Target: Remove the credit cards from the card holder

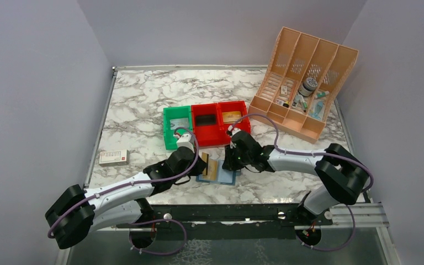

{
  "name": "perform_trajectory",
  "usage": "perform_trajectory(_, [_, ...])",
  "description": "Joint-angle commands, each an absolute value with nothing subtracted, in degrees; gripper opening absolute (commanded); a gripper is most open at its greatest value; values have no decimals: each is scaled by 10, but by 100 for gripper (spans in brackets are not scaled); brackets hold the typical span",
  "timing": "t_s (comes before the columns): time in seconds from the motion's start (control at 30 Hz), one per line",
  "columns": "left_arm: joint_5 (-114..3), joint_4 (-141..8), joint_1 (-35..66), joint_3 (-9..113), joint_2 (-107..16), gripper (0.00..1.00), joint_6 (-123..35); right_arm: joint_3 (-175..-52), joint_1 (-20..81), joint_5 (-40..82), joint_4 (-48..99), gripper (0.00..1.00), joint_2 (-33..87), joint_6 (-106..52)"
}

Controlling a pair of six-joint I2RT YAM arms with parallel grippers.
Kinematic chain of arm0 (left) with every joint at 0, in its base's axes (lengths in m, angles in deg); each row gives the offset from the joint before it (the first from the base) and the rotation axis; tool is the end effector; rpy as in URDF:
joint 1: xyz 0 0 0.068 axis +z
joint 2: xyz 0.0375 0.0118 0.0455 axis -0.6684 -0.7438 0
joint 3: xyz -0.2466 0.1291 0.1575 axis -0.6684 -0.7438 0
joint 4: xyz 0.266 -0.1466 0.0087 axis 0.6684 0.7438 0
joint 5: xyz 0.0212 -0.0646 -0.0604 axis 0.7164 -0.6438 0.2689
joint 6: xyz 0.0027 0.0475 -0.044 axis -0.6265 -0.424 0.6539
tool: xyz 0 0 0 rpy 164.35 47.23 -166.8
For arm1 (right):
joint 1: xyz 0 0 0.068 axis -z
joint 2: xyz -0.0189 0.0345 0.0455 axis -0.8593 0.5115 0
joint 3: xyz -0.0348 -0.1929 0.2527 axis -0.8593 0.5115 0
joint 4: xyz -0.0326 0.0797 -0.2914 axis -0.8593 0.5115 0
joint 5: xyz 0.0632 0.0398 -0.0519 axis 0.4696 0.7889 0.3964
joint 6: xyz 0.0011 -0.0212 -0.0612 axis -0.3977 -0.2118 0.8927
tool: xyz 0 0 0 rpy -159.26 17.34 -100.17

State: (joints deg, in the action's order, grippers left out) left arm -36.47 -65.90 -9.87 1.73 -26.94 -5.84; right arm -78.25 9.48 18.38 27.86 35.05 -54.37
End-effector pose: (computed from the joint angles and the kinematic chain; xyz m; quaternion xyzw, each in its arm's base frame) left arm 0.1466 -0.1713 0.1893 -0.0252 0.8786 -0.3102 0.3622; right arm 0.2099 0.2546 0.1517 -0.1418 0.9321 0.2512 0.2192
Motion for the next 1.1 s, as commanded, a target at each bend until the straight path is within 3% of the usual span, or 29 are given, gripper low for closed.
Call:
perform_trajectory(0.0, [-373, -670, -97, 19, -270, 0, -67, -776, 96, 169, 289, 17, 311, -532])
perform_trajectory(0.3, [-369, -666, -97, 17, -266, 0, -66, -804, 96, 299, 220, 19, 345, -546])
perform_trajectory(0.53, [-368, -665, -97, 13, -257, 0, -66, -798, 96, 243, 237, 19, 386, -555])
perform_trajectory(0.83, [-377, -678, -98, 12, -266, 0, -64, -802, 96, 215, 268, 19, 320, -545])
perform_trajectory(1.07, [-401, -710, -97, 0, -263, 0, -65, -721, 97, 180, 187, 35, 204, -591])
